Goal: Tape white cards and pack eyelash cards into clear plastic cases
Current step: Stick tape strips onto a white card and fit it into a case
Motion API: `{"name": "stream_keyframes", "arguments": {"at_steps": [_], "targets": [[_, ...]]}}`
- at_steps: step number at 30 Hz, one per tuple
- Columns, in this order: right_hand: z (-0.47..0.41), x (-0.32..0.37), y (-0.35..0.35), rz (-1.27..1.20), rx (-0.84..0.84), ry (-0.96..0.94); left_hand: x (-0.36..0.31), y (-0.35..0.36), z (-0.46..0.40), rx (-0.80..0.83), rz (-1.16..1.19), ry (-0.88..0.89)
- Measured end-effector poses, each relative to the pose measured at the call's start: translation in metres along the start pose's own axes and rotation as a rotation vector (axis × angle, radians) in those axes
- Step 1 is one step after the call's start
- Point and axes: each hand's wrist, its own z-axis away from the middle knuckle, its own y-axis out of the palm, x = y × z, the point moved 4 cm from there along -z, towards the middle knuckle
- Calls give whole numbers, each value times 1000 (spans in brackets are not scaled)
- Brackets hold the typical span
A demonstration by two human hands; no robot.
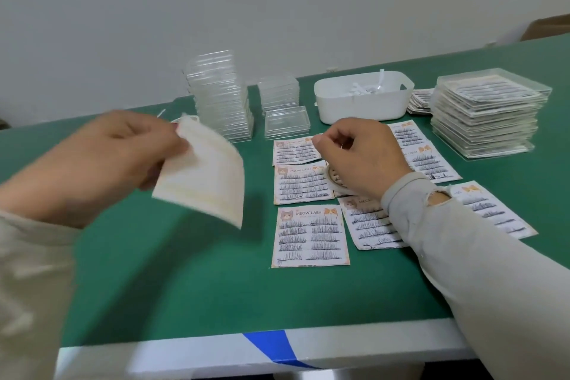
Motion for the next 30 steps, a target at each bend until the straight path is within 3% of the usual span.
{"name": "stream_keyframes", "arguments": {"at_steps": [2,4,6,9,13,17,20,22,26,30], "targets": [[-1,2,5,-224,74,79,-6,7,-9,8,140,80],[0,3,8,-497,204,244,-9,40,-19,168,201,56],[4,1,9,-602,293,336,-8,71,-29,262,246,-10],[1,-8,6,-505,218,326,2,102,-46,248,202,-57],[-7,-18,1,-370,33,274,10,123,-62,36,59,-30],[-8,-21,2,-127,-43,194,16,146,-61,-17,414,-35],[-7,-22,4,16,-63,168,23,153,-58,-68,470,-2],[-6,-21,7,-4,-25,175,27,150,-58,-107,536,-8],[-1,-17,16,-317,121,264,31,146,-60,-156,603,-6],[-1,-16,11,-310,110,272,24,147,-58,-130,636,32]]}}
